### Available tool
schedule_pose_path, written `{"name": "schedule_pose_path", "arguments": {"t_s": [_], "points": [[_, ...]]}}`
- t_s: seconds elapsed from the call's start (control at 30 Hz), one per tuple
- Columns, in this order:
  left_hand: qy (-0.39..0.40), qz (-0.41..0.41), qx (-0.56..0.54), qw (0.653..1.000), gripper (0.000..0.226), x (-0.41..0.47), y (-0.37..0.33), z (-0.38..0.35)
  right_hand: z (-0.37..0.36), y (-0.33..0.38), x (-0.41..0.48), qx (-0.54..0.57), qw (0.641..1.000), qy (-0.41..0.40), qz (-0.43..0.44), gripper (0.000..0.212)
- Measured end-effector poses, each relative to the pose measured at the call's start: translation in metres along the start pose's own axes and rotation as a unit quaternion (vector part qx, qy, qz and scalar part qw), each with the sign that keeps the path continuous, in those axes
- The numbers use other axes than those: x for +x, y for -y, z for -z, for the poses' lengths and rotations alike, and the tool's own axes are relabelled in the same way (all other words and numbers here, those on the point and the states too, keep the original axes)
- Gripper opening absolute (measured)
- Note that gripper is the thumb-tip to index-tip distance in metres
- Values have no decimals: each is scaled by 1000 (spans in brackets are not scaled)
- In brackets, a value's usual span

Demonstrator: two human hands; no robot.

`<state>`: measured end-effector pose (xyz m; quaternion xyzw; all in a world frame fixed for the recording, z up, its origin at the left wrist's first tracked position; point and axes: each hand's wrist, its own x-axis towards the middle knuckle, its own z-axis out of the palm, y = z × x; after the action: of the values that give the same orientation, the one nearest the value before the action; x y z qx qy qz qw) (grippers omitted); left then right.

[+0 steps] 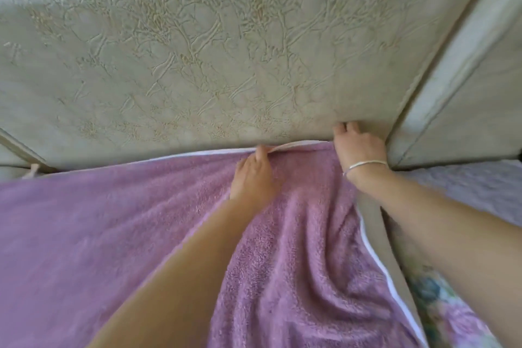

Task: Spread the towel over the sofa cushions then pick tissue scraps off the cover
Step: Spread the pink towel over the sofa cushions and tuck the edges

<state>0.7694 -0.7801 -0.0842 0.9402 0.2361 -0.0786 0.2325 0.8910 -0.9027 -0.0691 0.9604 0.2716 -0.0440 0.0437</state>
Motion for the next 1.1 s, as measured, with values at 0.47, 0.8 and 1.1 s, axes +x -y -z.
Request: {"name": "schedule_pose_path", "arguments": {"t_s": [0.47, 0.8, 1.1], "points": [[68, 26, 213, 974, 58, 7, 10, -55, -68, -3, -35, 229, 969, -94, -7, 42], [-101, -145, 87, 980, 24, -28, -87, -50, -62, -34, -34, 433, 869, -53, -235, 37], [-28, -63, -32, 997, 23, -12, -106, -66, -64, -73, -14, 547, 804, -46, -230, 15]]}}
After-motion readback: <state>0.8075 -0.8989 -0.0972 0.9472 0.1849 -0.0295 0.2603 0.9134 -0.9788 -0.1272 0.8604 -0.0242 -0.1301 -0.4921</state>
